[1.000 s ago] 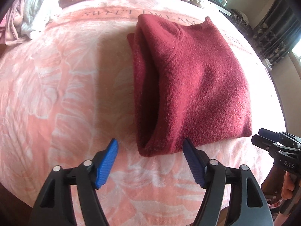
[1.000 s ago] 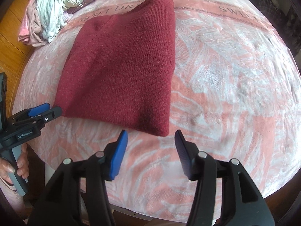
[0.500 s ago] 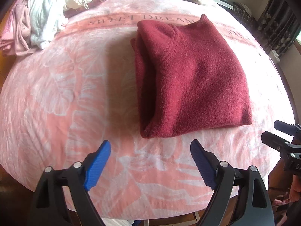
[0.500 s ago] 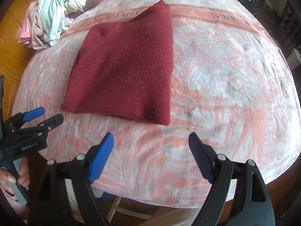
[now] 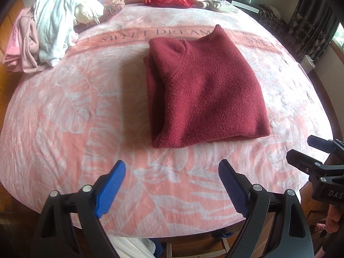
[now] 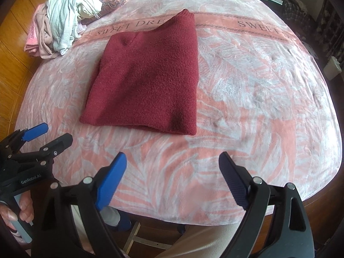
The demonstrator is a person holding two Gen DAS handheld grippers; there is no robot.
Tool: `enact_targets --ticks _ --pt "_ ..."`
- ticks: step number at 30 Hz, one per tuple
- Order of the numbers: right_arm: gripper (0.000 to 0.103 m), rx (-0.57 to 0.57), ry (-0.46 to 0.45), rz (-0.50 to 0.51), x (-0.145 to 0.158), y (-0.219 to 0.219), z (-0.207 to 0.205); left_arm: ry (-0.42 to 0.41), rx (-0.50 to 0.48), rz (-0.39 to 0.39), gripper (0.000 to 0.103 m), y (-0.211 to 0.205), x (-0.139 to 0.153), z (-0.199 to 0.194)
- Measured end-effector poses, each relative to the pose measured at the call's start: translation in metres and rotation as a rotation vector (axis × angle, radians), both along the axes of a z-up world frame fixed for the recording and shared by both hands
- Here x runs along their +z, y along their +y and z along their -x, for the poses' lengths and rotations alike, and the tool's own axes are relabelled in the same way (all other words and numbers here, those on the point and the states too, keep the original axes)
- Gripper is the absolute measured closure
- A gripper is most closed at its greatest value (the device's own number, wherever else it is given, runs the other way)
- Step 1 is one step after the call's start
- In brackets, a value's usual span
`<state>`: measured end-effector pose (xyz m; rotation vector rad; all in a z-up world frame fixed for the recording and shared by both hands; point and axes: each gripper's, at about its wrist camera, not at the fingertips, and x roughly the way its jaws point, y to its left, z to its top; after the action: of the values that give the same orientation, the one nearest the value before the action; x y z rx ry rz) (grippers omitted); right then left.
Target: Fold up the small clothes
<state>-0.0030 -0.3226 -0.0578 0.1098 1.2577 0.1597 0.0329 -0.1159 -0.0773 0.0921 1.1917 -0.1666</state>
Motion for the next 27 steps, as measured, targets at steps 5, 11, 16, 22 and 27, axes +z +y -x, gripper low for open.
enact_targets --ticks 5,11,16,22,27 --pt "0.016 -0.008 -0.005 0.009 0.003 0.001 0.003 0.006 -0.004 0.000 0.014 0.000 0.000 0.002" --pt "0.015 -0.013 -0.001 0.015 0.001 -0.002 0.002 0.014 0.000 -0.007 0.014 0.000 -0.003 0.002" --pt "0.014 -0.014 0.010 0.017 -0.003 0.000 0.002 0.021 0.001 -0.003 0.014 0.000 -0.005 0.002" --pt "0.014 -0.016 0.016 0.016 -0.006 0.000 0.001 0.014 -0.006 -0.011 0.014 -0.001 -0.006 0.002" --pt "0.014 -0.020 0.020 0.014 -0.009 0.000 0.001 0.017 -0.011 -0.020 0.014 -0.002 -0.007 0.001"
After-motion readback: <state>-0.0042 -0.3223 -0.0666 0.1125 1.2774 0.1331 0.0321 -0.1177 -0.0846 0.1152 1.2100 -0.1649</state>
